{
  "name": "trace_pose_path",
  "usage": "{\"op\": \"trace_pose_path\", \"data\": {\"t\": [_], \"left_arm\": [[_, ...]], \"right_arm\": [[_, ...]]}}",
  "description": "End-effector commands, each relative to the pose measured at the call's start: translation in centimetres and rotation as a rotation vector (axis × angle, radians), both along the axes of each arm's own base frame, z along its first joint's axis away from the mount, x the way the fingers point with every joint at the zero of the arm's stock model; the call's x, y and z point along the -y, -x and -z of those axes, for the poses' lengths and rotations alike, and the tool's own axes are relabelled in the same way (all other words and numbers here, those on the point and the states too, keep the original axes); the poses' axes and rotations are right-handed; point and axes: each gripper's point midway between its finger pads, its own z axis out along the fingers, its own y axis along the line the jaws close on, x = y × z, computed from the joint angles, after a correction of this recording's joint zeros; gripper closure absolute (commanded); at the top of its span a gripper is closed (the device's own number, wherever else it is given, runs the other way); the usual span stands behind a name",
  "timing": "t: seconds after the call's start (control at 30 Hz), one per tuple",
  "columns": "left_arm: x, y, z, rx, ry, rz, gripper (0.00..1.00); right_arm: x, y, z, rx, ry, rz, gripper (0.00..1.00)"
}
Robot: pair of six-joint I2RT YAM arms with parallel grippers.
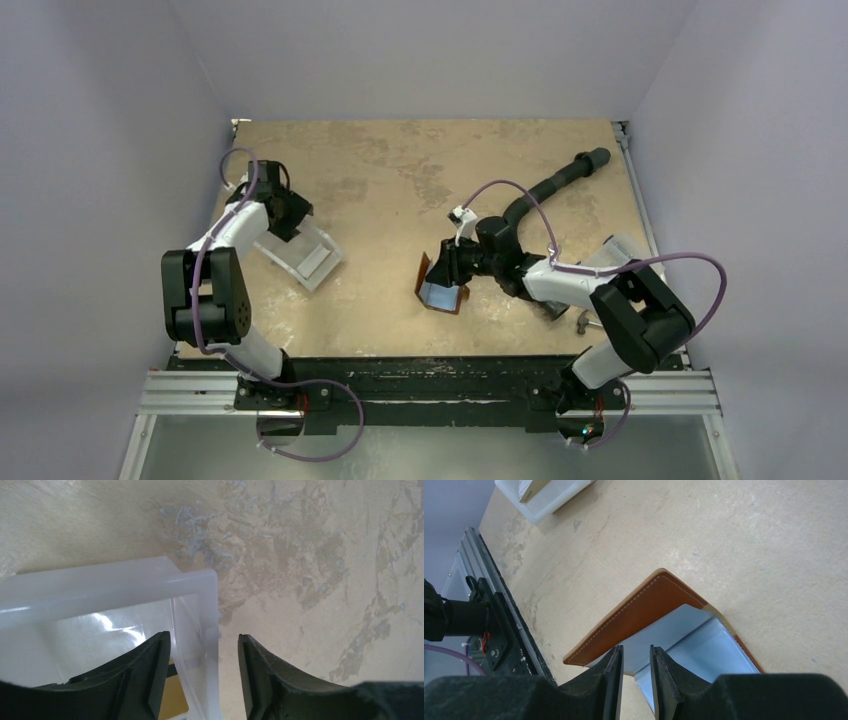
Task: Put the credit cards into the card holder
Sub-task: Move the storage box to the center of the board, then pick up the credit card from the storage box.
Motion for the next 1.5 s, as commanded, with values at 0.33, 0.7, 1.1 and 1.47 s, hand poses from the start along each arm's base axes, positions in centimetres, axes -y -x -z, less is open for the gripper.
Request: {"op": "trace_pose_path", "data": {"t": [0.33, 0.7, 1.1, 1.47], "left_arm": [[2.2, 5.1, -6.3, 0.145, -0.242, 0.637, 0.05], [2.4, 7.4, -3.3, 0.0, -0.367, 0.976, 0.01], [5.0, 7.7, -0.9, -0.014, -0.199, 1.082, 0.12], [5.7, 8.3, 1.0, -0.035, -0.136, 1.1, 0.0]], "right_arm": [[-3.1, -1.7, -0.5, 0.034, 0.024, -0.041, 0.66], [-3.0, -0.2, 0.3, 0.033, -0.001, -0.096, 0.66], [-2.7, 0.7, -0.2, 0.048, -0.029, -0.114, 0.66], [-2.9, 0.8, 0.0, 0.041, -0.037, -0.125, 0.66]]}}
